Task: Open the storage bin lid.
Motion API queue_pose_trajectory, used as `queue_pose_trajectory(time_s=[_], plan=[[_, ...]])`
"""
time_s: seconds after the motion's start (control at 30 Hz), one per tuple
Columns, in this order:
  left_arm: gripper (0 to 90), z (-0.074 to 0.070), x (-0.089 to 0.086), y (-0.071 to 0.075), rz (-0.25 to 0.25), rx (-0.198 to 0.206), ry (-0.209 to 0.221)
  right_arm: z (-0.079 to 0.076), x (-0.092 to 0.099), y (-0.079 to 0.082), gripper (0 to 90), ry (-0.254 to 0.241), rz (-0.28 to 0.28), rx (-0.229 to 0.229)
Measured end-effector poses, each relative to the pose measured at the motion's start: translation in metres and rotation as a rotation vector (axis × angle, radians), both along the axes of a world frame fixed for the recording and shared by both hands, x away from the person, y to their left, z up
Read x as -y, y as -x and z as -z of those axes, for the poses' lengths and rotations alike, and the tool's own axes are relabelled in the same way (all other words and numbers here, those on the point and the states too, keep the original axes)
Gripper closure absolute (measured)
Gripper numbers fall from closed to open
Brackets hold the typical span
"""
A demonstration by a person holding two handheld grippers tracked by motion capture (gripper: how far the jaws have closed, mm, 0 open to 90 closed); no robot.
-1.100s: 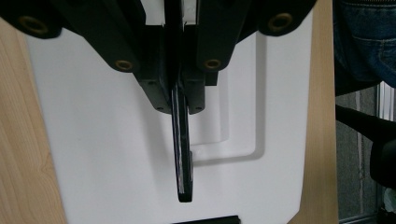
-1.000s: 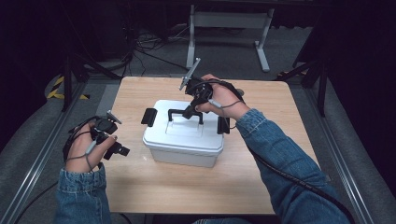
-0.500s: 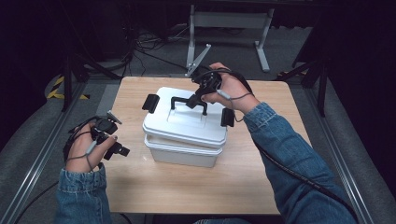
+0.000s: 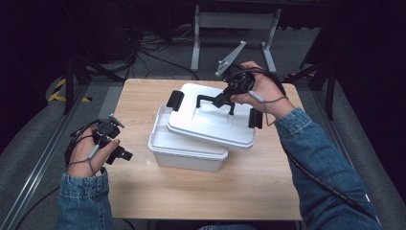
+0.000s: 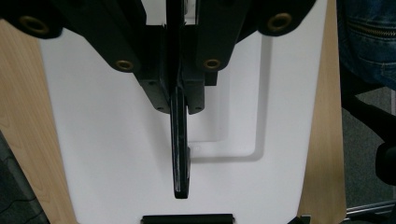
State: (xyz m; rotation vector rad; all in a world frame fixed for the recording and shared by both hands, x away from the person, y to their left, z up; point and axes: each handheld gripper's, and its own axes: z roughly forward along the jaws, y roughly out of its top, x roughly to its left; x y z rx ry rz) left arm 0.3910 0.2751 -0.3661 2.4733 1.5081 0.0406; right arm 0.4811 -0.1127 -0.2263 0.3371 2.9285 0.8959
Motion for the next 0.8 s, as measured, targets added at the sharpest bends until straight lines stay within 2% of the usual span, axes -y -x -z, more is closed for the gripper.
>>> queue_pose_trajectory(time_s=[0.17,0.37,0.8], plan=[[18.6,0.0,0.002,0.0,0.003,0.001,-0.01,-0.004,0.031,0.006,84.4,-0.003,0.04,0.007],[18.5,0.001,0.004,-0.001,0.001,-0.008,-0.008,-0.003,0.058,0.01,84.4,0.019,0.076,0.004],[18.5,0.002,0.002,-0.001,0.0,-0.01,-0.006,-0.002,0.097,0.016,84.4,0.039,0.121,-0.015]])
